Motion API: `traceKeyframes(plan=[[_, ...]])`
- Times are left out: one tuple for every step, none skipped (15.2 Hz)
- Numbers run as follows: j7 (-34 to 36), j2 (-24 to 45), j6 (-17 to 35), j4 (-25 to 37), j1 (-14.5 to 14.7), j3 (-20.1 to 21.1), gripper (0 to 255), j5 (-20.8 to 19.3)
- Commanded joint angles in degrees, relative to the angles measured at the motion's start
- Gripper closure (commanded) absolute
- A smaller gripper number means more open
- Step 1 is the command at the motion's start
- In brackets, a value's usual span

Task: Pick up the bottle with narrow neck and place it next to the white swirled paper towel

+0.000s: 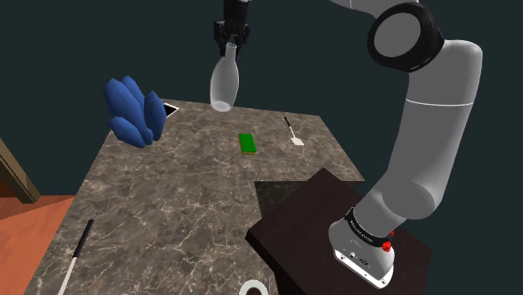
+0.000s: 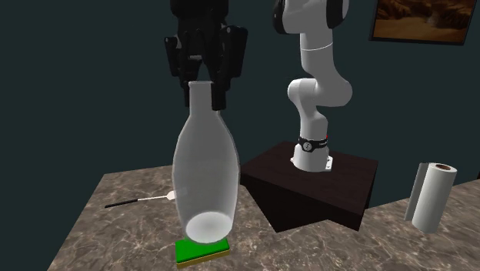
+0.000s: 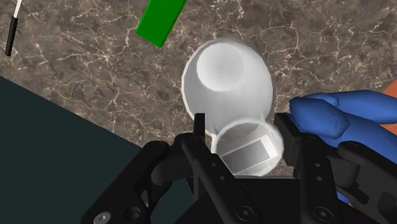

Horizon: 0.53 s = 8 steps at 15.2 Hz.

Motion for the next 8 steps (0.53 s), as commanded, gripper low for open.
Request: traceKeyframes(plan=[[0.01, 0.53, -1.95, 2.48, 0.09, 0.00, 255, -0.05], [0.01, 0.80, -2.88, 3.68, 0.13, 0.00, 255, -0.07], [0.01, 1.10, -3.83, 4.94, 0.17, 0.00, 255, -0.10], [0.01, 1.43, -4.80, 6.24, 0.22, 0.00, 255, -0.12], [0.02, 1.81, -5.80, 7.62, 0.27, 0.00, 255, -0.16], [0.02, 2.22, -6.83, 9.06, 0.33, 0.00, 255, -0.19], [0.02, 2.68, -7.90, 10.58, 0.40, 0.00, 255, -0.23], [0.02, 3.19, -9.00, 12.20, 0.47, -0.01, 255, -0.27]])
